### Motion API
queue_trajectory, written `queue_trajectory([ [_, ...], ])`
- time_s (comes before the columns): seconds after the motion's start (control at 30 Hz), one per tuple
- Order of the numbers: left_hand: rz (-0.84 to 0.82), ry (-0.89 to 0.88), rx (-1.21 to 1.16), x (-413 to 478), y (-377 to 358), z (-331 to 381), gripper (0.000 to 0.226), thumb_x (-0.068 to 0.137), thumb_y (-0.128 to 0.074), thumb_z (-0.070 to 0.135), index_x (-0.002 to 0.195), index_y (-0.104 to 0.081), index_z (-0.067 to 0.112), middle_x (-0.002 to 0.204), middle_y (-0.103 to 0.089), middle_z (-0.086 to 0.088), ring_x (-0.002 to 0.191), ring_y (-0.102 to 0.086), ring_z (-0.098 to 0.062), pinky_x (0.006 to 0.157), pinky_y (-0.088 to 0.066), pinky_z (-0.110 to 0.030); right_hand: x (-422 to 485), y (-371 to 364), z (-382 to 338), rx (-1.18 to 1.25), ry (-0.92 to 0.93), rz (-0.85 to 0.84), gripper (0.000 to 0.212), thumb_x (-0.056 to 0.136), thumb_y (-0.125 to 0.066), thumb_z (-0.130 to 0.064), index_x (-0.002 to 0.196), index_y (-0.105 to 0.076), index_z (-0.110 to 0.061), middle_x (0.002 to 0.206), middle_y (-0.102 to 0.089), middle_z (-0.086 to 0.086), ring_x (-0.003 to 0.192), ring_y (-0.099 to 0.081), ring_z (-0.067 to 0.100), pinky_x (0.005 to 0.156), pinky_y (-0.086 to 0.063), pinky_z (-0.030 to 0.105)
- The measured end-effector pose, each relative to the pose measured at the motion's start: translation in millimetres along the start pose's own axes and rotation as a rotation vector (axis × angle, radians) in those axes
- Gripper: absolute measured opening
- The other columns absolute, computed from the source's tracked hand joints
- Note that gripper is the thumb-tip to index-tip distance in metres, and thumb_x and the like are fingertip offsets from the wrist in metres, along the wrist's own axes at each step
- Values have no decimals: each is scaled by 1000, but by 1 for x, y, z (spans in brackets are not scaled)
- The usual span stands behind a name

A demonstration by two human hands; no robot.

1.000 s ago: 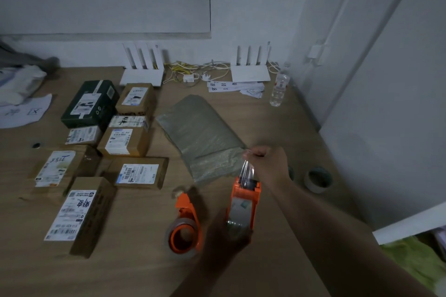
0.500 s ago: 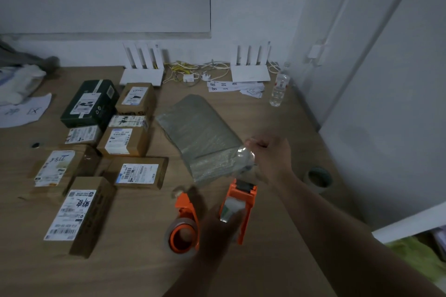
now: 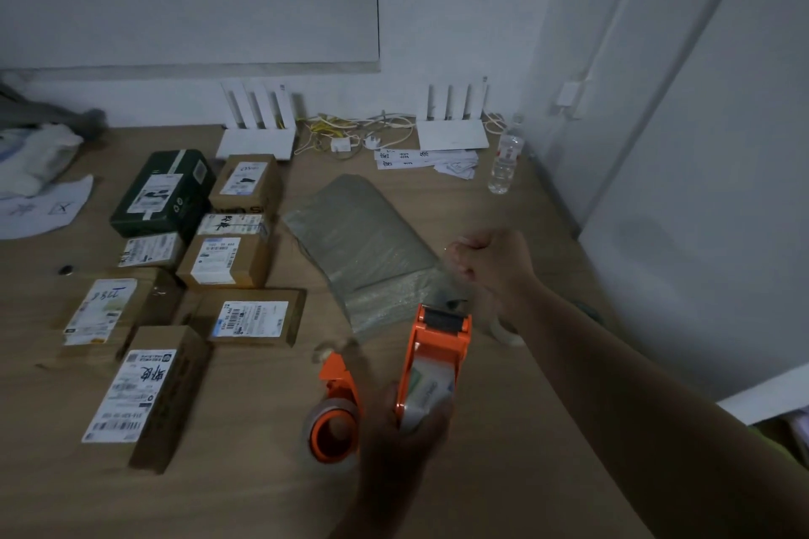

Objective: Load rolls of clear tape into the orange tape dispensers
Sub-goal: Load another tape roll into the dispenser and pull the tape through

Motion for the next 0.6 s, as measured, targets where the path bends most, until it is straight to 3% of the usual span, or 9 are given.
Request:
queue_trajectory([
  [0.07, -1, 17, -16, -1, 0, 4, 33, 60, -77, 45, 79, -69, 20, 73, -75, -8, 56, -71, -22, 49, -59, -45, 7, -3, 4, -3, -20, -21, 10, 80, -73, -4, 76, -73, 5, 59, -60, 7, 52, -49, 15, 46, -42, 22],
  [0.17, 2, 47, -15, -4, 2, 5, 23, 62, -82, 35, 76, -71, 21, 74, -77, -3, 57, -72, -19, 49, -60, -36, 15, -6, 6, -100, -17, -61, 12, 74, -79, -10, 69, -74, 0, 55, -60, 8, 54, -52, 19, 54, -43, 31],
  [0.3, -5, 94, -62, -5, 4, 8, 16, 63, -84, 30, 73, -73, 25, 69, -77, -4, 55, -71, -20, 48, -59, -35, 17, -11, 7, -188, 6, -106, 21, 74, -80, -12, 55, -70, -11, 47, -59, 1, 47, -52, 16, 56, -46, 31],
  [0.43, -57, 104, -107, -4, 5, 18, 21, 73, -80, -2, 71, -69, 15, 61, -74, 0, 49, -66, -8, 44, -52, -20, 9, -15, 13, -193, -26, -131, 11, 74, -82, -10, 68, -74, -5, 55, -63, 6, 42, -53, 7, 46, -44, 19],
  [0.5, -67, 91, -107, -4, 7, 24, 20, 72, -81, -2, 73, -71, 16, 65, -76, 2, 52, -68, -7, 47, -53, -21, 5, -18, 20, -167, -43, -156, 14, 75, -81, -8, 78, -75, 5, 61, -62, 10, 41, -50, 3, 41, -40, 15],
  [0.6, -72, 76, -113, -5, 11, 26, 20, 70, -82, 5, 77, -76, 24, 71, -77, -2, 57, -70, -11, 50, -56, -25, 3, -21, 34, -204, -61, -186, 23, 72, -84, -14, 83, -76, 5, 66, -64, 11, 52, -53, 4, 45, -40, 15],
])
Point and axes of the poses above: each hand's wrist, its own x-axis towards the middle knuckle, its own y-axis out of the back of the hand, z = x × y, the point moved 8 cm from there along x, towards the middle knuckle
